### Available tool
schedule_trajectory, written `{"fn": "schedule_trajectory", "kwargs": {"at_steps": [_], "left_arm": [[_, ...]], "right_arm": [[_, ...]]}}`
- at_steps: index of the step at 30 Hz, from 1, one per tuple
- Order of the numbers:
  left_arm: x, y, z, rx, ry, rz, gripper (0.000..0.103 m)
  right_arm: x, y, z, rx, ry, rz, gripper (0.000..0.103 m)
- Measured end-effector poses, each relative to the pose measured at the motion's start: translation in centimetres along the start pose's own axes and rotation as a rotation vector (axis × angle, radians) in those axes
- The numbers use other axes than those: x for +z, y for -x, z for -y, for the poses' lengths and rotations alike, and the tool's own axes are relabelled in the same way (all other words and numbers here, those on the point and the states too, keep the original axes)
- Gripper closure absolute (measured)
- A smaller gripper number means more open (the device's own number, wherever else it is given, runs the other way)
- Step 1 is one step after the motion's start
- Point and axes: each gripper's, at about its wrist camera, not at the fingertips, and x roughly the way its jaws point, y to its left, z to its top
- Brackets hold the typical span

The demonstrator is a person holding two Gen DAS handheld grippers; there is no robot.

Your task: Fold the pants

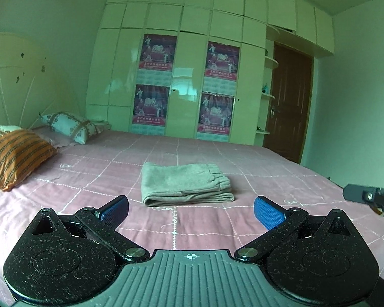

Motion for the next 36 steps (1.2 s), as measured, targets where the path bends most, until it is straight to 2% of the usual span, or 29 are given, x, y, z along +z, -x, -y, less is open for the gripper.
{"fn": "schedule_trajectory", "kwargs": {"at_steps": [13,36], "left_arm": [[-0.2,-0.2,1.9,-0.016,-0.042,0.000,0.000],[-0.1,-0.4,1.6,-0.014,-0.022,-0.009,0.000]], "right_arm": [[-0.1,0.2,0.4,-0.004,-0.011,-0.006,0.006],[0.0,0.0,0.4,-0.003,-0.003,-0.022,0.006]]}}
